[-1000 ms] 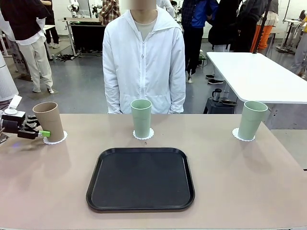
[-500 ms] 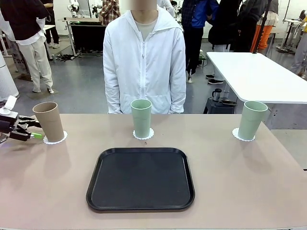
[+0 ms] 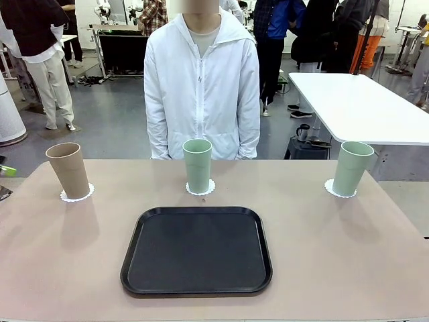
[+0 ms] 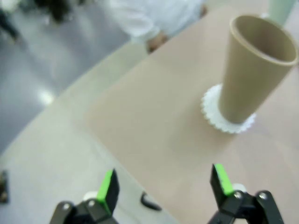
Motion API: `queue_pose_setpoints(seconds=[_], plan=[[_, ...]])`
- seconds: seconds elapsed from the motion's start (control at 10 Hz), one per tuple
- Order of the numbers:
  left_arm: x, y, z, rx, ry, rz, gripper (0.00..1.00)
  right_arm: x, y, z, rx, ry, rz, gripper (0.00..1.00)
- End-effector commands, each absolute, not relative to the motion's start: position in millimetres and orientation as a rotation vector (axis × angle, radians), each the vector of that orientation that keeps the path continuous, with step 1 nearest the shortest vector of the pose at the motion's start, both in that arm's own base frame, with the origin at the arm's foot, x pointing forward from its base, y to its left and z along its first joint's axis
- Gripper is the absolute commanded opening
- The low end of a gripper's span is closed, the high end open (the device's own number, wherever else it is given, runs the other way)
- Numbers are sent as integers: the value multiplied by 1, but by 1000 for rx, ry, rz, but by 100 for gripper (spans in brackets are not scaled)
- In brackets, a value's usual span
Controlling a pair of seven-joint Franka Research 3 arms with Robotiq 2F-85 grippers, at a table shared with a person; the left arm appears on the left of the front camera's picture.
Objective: Place coasters on the table and set cups on them.
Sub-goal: Take one Reusable plastic cup from the Flat Tray and place it on a coaster set by the human.
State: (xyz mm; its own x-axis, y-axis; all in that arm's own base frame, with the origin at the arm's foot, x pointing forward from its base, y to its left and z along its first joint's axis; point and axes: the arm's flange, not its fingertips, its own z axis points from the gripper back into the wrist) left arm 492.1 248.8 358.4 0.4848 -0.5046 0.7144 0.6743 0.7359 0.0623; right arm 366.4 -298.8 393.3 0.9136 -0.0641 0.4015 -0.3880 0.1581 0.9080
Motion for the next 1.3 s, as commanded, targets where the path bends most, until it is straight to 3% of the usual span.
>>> queue_pose_setpoints(seconds=[0.0,0.4,0.7,1.2], plan=[[461,220,400,-164,-682,-630,100,366,-298,393,1401,-385,238,100],[401,194,471,-28,-569,-646,100,366,-298,393,1401,-385,238,100],[376,153,489,102,-469,-622,100,366,-298,393,1401,-385,238,100],[382,95,497,149,-395,-666,100,366,-298,393,1401,-385,238,100]])
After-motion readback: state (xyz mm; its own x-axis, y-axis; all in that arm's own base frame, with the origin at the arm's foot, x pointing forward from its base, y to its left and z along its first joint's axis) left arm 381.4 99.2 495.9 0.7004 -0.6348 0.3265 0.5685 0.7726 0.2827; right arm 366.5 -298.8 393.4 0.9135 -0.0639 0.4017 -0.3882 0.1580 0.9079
